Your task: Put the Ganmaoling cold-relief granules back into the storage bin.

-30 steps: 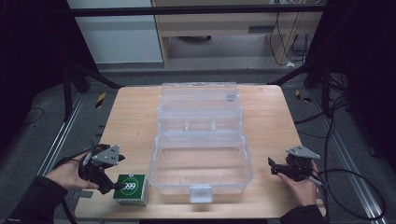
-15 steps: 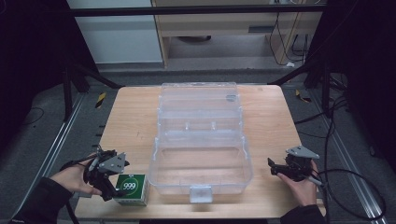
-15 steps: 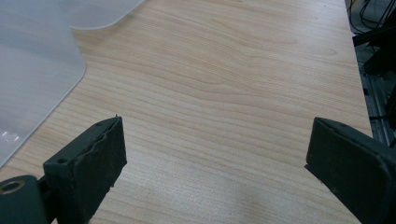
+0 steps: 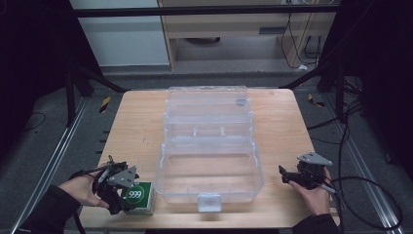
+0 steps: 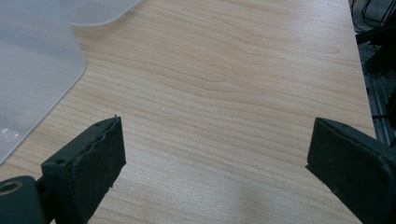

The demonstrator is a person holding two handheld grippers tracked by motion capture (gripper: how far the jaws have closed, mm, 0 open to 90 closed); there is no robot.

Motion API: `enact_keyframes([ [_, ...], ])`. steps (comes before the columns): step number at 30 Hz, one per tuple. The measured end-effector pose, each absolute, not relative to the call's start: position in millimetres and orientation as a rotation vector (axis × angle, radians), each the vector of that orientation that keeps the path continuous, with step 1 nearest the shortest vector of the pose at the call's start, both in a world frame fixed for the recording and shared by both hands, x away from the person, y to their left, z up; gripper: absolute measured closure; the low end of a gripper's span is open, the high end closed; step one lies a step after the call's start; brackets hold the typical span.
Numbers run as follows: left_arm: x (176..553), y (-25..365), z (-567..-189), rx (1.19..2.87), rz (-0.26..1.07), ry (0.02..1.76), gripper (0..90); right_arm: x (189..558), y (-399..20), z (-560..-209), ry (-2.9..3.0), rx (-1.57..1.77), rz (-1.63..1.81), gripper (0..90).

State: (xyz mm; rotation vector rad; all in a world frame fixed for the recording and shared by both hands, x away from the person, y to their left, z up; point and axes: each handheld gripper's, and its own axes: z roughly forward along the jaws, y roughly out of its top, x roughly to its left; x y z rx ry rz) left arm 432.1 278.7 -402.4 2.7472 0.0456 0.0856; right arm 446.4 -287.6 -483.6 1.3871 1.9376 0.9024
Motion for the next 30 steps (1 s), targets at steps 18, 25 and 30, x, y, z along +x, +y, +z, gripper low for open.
enact_keyframes([
  [18, 436.3, 273.3, -423.2, 2.778, 0.042, 0.029, 6.8, 447.3, -286.3, -485.0, 1.953, 1.387, 0.889, 4.1],
  [25, 436.9, 275.1, -431.0, 2.773, 0.027, 0.03, 9.3, 447.4, -285.5, -485.4, 1.956, 1.388, 0.89, 4.1],
  [30, 438.0, 274.4, -434.9, 2.773, 0.014, 0.039, 9.9, 447.6, -285.5, -485.9, 1.962, 1.384, 0.882, 4.1],
])
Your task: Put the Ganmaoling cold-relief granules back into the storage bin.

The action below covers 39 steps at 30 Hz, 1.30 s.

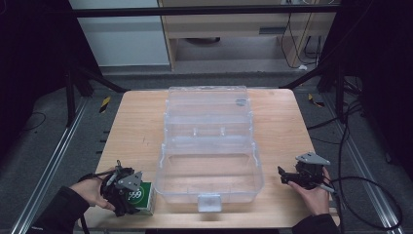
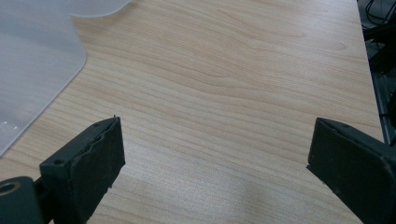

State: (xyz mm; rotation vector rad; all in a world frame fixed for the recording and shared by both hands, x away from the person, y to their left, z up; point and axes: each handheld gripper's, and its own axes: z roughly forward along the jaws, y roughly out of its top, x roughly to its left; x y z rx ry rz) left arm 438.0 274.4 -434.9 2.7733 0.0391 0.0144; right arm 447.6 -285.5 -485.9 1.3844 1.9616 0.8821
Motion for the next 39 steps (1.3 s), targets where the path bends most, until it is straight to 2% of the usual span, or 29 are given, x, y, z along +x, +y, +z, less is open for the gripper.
enact_keyframes([
  [15, 439.1, 276.0, -429.5, 2.787, -0.025, 0.08, 14.0, 447.8, -285.4, -486.1, 1.966, 1.386, 0.876, 4.0],
  [39, 442.3, 293.7, -362.1, 2.708, 0.106, 0.17, 14.2, 447.6, -285.0, -486.4, 1.97, 1.388, 0.877, 4.0],
])
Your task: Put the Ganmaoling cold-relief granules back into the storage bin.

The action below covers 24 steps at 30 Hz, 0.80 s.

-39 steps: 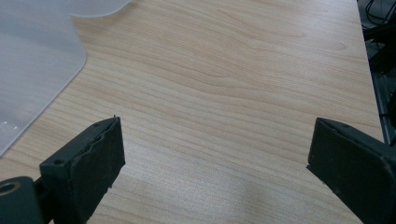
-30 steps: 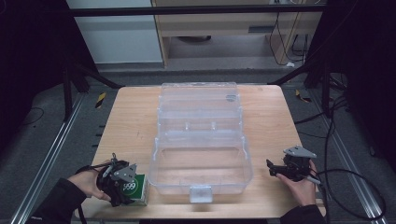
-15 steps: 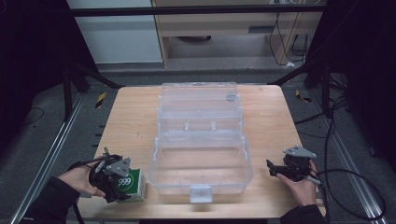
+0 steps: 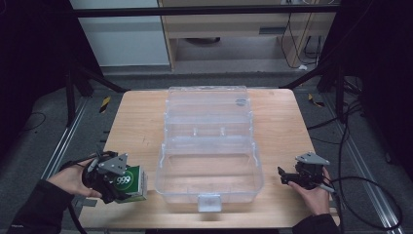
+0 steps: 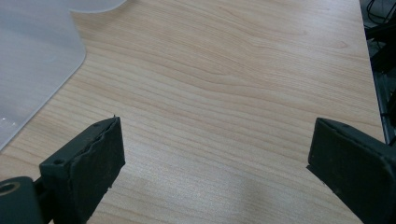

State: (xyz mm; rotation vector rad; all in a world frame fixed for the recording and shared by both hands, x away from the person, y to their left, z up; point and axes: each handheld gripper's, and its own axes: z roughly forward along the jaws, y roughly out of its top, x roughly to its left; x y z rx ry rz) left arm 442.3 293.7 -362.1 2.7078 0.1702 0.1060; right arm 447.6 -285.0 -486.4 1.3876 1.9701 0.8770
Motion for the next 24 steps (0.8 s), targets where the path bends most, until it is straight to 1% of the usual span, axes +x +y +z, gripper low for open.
enact_keyframes([
  [11, 443.5, 290.8, -326.9, 2.652, 0.158, 0.171, 14.3, 447.8, -285.1, -486.6, 1.973, 1.379, 0.873, 4.0],
  [24, 449.8, 274.6, -302.9, 2.644, 0.173, 0.147, 14.3, 448.2, -285.0, -486.6, 1.973, 1.378, 0.874, 4.0],
])
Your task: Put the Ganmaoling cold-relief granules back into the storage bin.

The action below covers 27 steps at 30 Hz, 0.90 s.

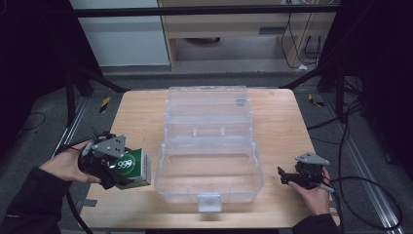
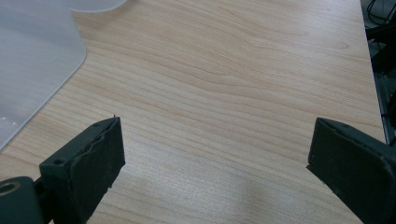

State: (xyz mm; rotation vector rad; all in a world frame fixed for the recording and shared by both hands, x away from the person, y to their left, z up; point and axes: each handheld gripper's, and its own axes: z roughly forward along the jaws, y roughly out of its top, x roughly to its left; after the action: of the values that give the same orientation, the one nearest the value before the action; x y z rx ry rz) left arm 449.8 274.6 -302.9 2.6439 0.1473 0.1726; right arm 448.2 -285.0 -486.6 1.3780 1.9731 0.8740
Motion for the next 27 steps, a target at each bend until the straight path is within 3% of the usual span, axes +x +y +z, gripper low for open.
enact_keyframes([
  [27, 467.2, 214.7, -291.3, 2.651, 0.193, 0.035, 14.4, 448.5, -285.4, -486.5, 1.974, 1.376, 0.875, 4.0],
])
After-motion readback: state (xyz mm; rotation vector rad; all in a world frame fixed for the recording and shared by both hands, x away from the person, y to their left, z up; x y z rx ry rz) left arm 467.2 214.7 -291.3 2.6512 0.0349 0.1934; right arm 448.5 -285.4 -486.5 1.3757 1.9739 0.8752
